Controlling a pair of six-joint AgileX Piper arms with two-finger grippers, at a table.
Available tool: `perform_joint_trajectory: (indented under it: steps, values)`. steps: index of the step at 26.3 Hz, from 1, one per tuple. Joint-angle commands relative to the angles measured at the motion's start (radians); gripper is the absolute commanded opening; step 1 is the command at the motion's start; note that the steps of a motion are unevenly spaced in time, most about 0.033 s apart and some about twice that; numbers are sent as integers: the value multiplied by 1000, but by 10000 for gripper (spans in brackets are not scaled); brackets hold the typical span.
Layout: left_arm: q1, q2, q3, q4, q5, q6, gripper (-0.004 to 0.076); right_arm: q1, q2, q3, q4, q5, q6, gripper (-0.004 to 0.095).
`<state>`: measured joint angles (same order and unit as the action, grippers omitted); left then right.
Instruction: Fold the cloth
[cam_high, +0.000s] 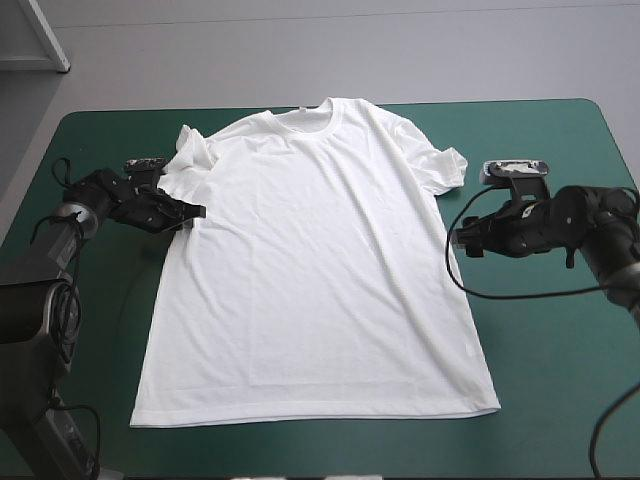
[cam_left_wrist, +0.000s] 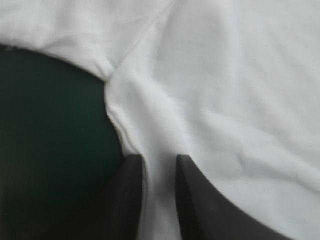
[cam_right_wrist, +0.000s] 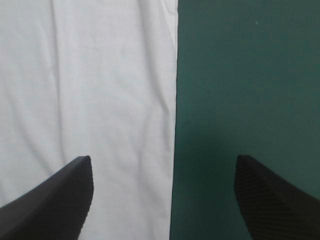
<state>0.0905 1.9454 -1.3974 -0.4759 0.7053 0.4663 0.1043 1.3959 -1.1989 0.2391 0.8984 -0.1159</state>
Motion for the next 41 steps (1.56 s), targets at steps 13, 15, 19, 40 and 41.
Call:
perform_joint_trajectory:
  steps: [13,15,19,40,41]
  values:
    - [-21,21,-10,-28,-22,-3,19,-52,419,-338,155,-66,-132,738]
    - [-21,21,-10,-28,-23,-3,19,-52,464,-383,164,-58,-132,738]
    - [-21,22,-10,-28,-24,-3,19,-52,545,-465,226,-39,-147,736]
    - [-21,0,-10,-26,-34,-8,19,61,638,-484,227,-78,-125,-14]
    - [-21,-19,-10,-24,-40,-3,19,61,623,-484,225,-79,-127,-14]
